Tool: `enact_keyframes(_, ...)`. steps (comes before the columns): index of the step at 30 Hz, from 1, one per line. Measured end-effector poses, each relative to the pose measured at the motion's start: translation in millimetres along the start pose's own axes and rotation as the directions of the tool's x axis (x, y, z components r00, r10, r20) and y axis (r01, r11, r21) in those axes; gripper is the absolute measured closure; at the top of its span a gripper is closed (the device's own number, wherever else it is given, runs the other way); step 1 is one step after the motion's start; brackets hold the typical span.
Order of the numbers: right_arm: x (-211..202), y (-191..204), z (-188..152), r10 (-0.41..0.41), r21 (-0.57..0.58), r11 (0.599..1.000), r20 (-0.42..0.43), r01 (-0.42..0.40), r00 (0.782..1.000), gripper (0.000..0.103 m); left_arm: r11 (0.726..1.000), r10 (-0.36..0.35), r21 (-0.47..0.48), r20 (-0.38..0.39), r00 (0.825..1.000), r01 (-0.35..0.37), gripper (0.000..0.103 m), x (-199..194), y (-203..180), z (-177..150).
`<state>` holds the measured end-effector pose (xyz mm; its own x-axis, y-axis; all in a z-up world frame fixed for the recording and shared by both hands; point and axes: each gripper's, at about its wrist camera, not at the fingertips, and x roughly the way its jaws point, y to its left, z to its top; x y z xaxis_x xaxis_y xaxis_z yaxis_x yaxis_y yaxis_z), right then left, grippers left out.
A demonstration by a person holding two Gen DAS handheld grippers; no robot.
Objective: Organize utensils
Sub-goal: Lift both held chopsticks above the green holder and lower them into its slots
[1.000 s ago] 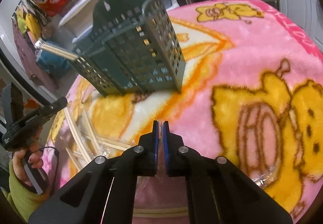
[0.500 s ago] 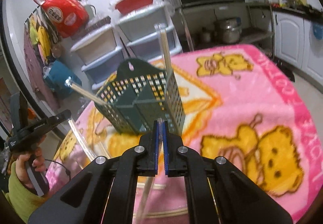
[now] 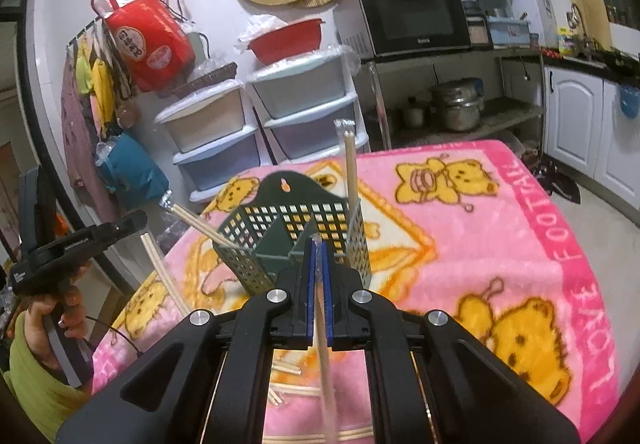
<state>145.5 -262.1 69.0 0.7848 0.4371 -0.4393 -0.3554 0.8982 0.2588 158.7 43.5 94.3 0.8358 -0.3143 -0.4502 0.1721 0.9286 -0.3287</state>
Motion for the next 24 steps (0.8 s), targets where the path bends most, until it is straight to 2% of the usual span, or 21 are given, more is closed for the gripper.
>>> enact_keyframes(14,-15.4,21.1,26.3,0.042,-0.049,0.998,0.082,-0.038,0.996,0.099,0.992,-0.098,0.084,0.029,0.995,0.095,0.101,-2.3,-43.0,22.5)
enact_keyframes(24,-17.6,26.0,37.9,0.049,-0.056,0.998,0.122,-0.042,0.991,0.099,0.984,-0.141,0.119,0.049,0.989,0.135,0.101,-3.3,-66.3,33.8)
